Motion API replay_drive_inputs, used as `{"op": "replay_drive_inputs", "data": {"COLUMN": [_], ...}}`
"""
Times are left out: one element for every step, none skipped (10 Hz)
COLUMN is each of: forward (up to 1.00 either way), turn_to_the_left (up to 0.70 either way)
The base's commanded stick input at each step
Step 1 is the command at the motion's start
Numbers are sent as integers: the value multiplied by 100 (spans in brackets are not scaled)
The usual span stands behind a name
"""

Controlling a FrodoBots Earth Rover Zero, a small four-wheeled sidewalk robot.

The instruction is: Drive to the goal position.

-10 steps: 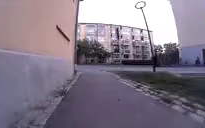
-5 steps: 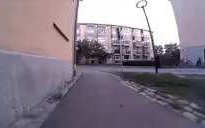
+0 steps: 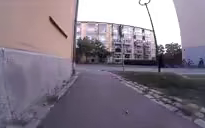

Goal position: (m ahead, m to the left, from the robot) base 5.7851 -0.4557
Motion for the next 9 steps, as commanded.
{"op": "replay_drive_inputs", "data": {"forward": [50, 50, 50, 50, 50, 50, 50, 50, 50], "turn_to_the_left": [-1, -1, -1, -1, -1, -1, -1, -1, -1]}}
